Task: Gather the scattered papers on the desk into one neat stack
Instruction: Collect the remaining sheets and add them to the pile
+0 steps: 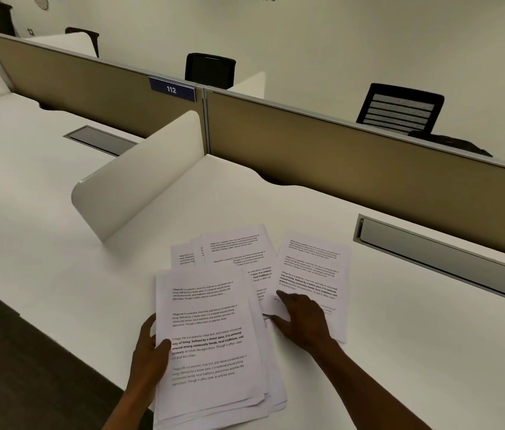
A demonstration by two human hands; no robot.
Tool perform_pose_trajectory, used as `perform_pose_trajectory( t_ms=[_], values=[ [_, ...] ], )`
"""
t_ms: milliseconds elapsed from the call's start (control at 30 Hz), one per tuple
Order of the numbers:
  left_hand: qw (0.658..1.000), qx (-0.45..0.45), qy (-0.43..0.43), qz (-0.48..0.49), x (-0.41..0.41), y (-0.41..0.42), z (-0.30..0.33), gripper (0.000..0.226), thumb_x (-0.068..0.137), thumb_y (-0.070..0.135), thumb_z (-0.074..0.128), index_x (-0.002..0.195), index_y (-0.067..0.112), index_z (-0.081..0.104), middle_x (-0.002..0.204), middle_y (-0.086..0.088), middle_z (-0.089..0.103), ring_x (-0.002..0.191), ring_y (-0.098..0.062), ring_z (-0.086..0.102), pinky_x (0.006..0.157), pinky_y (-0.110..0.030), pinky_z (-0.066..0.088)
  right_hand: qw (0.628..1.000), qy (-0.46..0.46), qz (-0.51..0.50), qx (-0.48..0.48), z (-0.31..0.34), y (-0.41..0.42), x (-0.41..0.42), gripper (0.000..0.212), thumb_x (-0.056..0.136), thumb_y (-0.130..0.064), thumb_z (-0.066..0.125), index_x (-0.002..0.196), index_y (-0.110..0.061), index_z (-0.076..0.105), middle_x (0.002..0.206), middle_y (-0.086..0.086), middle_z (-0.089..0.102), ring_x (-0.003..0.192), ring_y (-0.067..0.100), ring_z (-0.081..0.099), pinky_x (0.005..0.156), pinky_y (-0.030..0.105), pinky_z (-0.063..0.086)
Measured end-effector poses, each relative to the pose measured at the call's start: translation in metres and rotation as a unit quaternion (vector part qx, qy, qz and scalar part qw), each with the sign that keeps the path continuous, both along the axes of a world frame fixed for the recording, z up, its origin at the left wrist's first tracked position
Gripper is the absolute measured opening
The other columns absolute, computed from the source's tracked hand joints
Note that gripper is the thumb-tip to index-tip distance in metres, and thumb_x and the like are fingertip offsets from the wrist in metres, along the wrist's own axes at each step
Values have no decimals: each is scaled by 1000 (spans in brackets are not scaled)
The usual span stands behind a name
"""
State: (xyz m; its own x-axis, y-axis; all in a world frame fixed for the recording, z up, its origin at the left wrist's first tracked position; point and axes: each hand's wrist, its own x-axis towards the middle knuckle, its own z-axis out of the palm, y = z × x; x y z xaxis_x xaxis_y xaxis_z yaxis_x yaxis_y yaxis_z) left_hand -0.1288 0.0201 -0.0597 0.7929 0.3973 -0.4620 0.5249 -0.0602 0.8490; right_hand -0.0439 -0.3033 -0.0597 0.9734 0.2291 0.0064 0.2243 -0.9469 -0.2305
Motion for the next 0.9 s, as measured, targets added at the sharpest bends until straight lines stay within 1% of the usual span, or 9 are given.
perform_pose_trajectory(
  t_ms=[33, 100, 200, 333, 400, 467, 600, 733, 900],
  values=[
    [1000, -1, 0, 1, 0, 0, -1, 61, 92, 7, 57, 138, 41, 39, 118, -13, 68, 94, -31, 71, 77, -47, 61, 999, -50, 14, -4, 0, 0, -3, 46, 85, -53, 63, 120, -23, 67, 103, 1, 73, 93, 24, 69, 74, 35, 56],
    [1000, 1, 1, 1, -1, -1, -1, 61, 92, 6, 57, 139, 40, 38, 118, -13, 68, 94, -32, 71, 79, -49, 61, 996, -88, 18, -11, 1, 0, -9, 17, 84, -36, 68, 87, -20, 71, 72, -1, 70, 67, 24, 70, 52, 32, 52],
    [1000, 3, 3, -1, -3, -1, -2, 63, 92, 6, 56, 142, 39, 37, 119, -14, 68, 96, -33, 70, 83, -52, 59, 995, -96, 13, -22, 6, -1, -12, 10, 78, -27, 74, 85, -20, 71, 67, -2, 68, 58, 23, 68, 45, 29, 50],
    [1000, 5, 1, 0, -3, -2, -1, 62, 93, 7, 56, 142, 38, 36, 121, -15, 67, 95, -32, 70, 78, -47, 60, 995, -81, -42, 42, 10, -2, -12, 39, 83, -19, 70, 122, -18, 66, 81, 2, 74, 61, 24, 69, 50, 32, 54],
    [1000, 7, 0, 0, -3, -2, -1, 62, 93, 8, 56, 143, 38, 35, 121, -15, 67, 94, -32, 70, 78, -48, 60, 995, -69, -38, 63, 11, -2, -11, 59, 85, -15, 65, 142, -21, 51, 111, 3, 73, 67, 23, 69, 54, 34, 57],
    [1000, 9, -2, -1, -3, -2, -1, 61, 94, 8, 56, 143, 38, 35, 121, -15, 67, 95, -32, 70, 80, -50, 60, 999, -38, -3, 36, 9, -2, -7, 68, 88, -9, 56, 149, -33, 38, 145, 6, 53, 81, 25, 70, 65, 36, 59],
    [1000, 5, -2, -3, -4, -1, -3, 62, 94, 8, 57, 144, 37, 34, 124, -15, 65, 100, -34, 68, 85, -55, 58, 997, 43, 16, -62, 2, 6, -2, 44, 100, -30, 39, 143, -32, 45, 161, 5, 29, 125, 28, 51, 96, 39, 46],
    [1000, 5, -10, -1, -3, -1, -2, 60, 94, 8, 56, 142, 38, 36, 125, -13, 65, 97, -31, 69, 83, -50, 59, 996, 56, -45, -55, -2, 19, 1, 71, 89, -68, 41, 143, -22, 42, 152, 9, 39, 124, 31, 49, 90, 42, 49],
    [1000, -1, -15, 0, -4, -3, -3, 60, 94, 8, 57, 142, 36, 36, 124, -14, 65, 97, -30, 68, 84, -51, 58, 994, 56, -92, -15, -4, 29, 5, 75, 83, -71, 49, 140, -24, 43, 137, 4, 50, 122, 26, 45, 89, 39, 47]
  ],
)
